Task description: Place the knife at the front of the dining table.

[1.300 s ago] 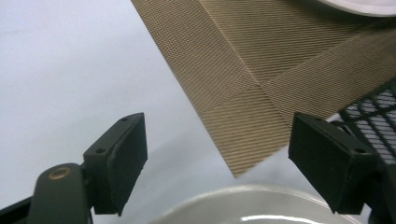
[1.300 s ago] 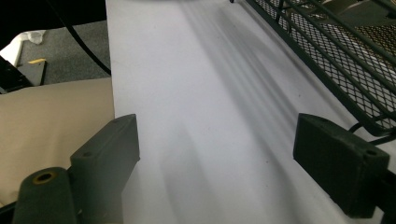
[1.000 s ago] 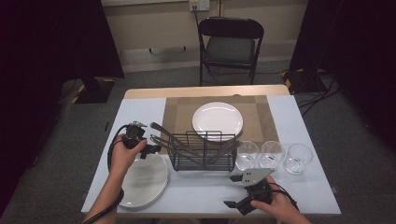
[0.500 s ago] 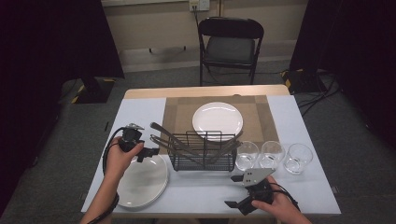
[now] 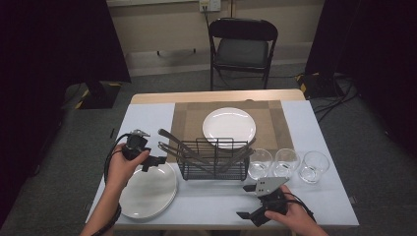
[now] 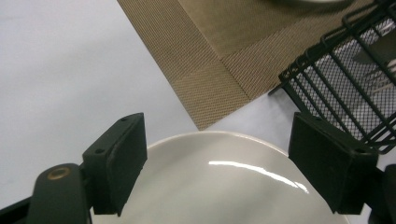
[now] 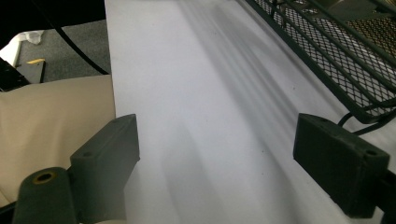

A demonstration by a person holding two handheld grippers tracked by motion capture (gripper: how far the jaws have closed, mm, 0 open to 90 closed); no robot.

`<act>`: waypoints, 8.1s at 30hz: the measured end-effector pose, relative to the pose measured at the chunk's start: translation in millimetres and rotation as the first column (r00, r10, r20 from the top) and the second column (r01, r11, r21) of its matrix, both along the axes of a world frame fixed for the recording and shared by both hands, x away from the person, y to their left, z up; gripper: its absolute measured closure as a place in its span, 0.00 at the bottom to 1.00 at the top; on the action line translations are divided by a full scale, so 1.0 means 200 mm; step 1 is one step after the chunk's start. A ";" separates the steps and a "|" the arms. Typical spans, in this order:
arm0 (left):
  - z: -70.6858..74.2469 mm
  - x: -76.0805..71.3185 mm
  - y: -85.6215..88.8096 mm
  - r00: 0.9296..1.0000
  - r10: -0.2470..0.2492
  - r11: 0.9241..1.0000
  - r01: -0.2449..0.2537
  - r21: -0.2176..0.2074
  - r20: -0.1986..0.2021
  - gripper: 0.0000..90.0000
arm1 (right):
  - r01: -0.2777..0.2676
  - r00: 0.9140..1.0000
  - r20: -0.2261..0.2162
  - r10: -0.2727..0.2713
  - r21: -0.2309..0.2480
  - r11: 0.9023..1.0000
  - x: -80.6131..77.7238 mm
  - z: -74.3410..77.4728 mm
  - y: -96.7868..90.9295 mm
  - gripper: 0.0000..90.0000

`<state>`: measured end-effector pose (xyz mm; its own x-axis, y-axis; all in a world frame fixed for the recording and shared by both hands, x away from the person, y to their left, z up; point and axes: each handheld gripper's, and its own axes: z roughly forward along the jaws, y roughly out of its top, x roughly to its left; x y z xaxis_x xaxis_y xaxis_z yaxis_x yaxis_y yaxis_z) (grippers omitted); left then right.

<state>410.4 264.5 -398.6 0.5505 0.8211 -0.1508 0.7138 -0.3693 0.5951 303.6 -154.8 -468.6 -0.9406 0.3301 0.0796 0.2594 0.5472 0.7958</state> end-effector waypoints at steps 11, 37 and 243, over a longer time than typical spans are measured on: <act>0.08 -0.02 -0.01 1.000 -0.009 1.000 0.009 -0.004 -0.006 0.21 | -0.007 1.000 0.008 0.007 -0.006 1.000 -0.01 0.01 0.00 0.15; 0.27 -0.06 0.05 1.000 0.001 1.000 -0.001 -0.001 -0.019 0.23 | -0.011 1.000 0.019 0.012 -0.005 1.000 -0.03 0.02 0.00 0.15; 0.54 0.07 -0.22 0.989 -0.135 0.976 0.143 -0.165 0.062 0.86 | 0.079 0.997 0.006 -0.078 -0.094 0.992 0.05 -0.06 -0.03 0.15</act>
<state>423.6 221.2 -291.5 0.6677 0.7012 -0.2499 0.6305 -0.3542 0.6907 314.3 -160.3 -479.7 -0.9116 0.4089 0.0429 0.3030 0.5976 0.7423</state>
